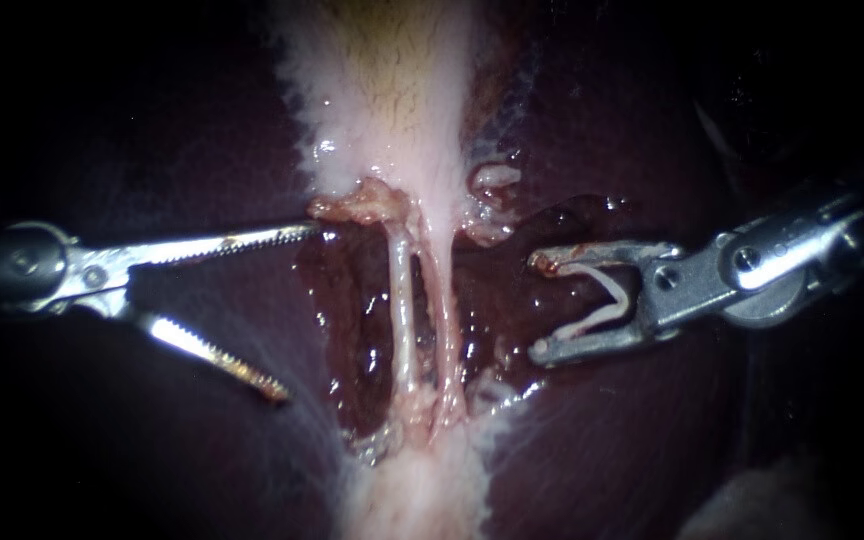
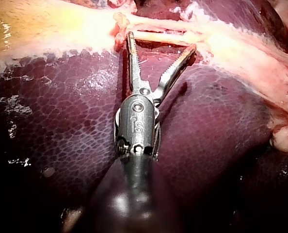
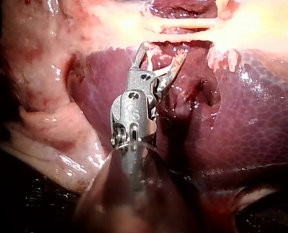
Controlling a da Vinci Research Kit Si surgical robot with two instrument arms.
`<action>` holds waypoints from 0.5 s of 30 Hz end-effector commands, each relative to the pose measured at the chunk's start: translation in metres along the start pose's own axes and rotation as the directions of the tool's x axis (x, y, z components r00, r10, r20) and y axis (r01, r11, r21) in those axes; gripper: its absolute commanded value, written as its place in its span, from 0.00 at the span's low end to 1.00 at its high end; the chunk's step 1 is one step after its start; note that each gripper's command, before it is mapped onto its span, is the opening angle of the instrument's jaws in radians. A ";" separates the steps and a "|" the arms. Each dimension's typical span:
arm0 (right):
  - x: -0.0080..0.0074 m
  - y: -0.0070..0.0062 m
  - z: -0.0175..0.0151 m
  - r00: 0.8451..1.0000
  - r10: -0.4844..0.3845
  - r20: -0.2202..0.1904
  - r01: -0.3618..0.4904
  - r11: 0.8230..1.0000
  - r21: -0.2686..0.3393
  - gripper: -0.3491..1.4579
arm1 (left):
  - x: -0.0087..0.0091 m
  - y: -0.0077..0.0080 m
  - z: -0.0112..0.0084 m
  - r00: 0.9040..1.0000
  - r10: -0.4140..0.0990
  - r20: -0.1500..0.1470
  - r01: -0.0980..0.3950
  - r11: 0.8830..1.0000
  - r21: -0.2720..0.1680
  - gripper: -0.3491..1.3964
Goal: Grabbing gallbladder
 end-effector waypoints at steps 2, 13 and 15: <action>0.0000 0.0000 0.0000 1.000 0.000 0.000 0.000 1.000 0.000 0.47 | 0.0001 0.0000 0.0000 1.000 -0.007 -0.001 0.007 1.000 -0.003 0.88; -0.0001 0.0000 -0.0001 1.000 0.000 0.000 0.000 1.000 0.001 0.47 | 0.0028 -0.0042 -0.0015 0.999 -0.046 0.007 0.045 0.998 0.043 0.85; 0.0000 0.0000 -0.0001 1.000 0.000 0.000 0.000 1.000 0.000 0.47 | 0.0029 -0.0051 -0.0010 0.999 -0.050 0.007 0.049 0.998 0.045 0.83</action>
